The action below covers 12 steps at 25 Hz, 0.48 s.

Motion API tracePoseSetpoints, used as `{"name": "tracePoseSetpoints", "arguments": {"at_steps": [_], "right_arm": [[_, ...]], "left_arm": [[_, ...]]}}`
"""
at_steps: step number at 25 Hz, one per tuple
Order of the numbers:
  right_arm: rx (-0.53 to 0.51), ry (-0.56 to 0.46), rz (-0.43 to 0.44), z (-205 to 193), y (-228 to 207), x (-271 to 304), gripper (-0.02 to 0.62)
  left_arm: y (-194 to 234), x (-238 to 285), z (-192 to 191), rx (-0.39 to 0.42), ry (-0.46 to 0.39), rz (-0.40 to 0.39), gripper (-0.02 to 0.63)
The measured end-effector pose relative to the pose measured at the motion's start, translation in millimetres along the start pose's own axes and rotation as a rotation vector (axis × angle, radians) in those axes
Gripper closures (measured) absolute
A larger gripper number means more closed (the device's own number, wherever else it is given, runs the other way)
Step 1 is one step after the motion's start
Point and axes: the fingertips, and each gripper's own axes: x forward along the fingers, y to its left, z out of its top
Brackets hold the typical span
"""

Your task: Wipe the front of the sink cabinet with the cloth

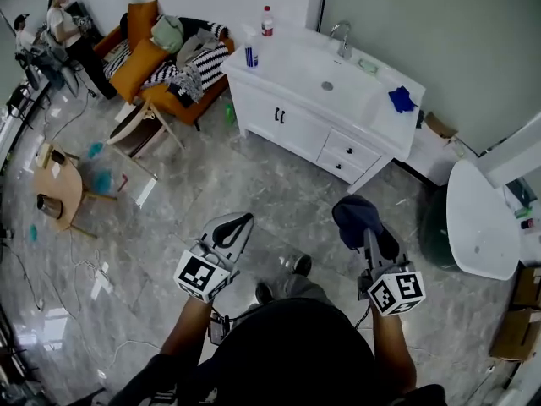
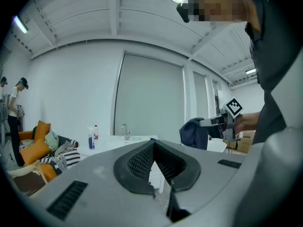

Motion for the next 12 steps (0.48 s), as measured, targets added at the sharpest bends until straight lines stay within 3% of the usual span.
{"name": "tracePoseSetpoints", "arguments": {"at_steps": [4,12], "right_arm": [[0.031,-0.048,0.055,17.3,-25.8,40.9,0.548],[0.077,-0.053,0.142,18.7,-65.0,108.8,0.548]], "left_arm": [[16.1,27.0,13.6,-0.036,0.011,0.049,0.601],[36.7,82.8,31.9,-0.001,0.036,0.107,0.602]]}}
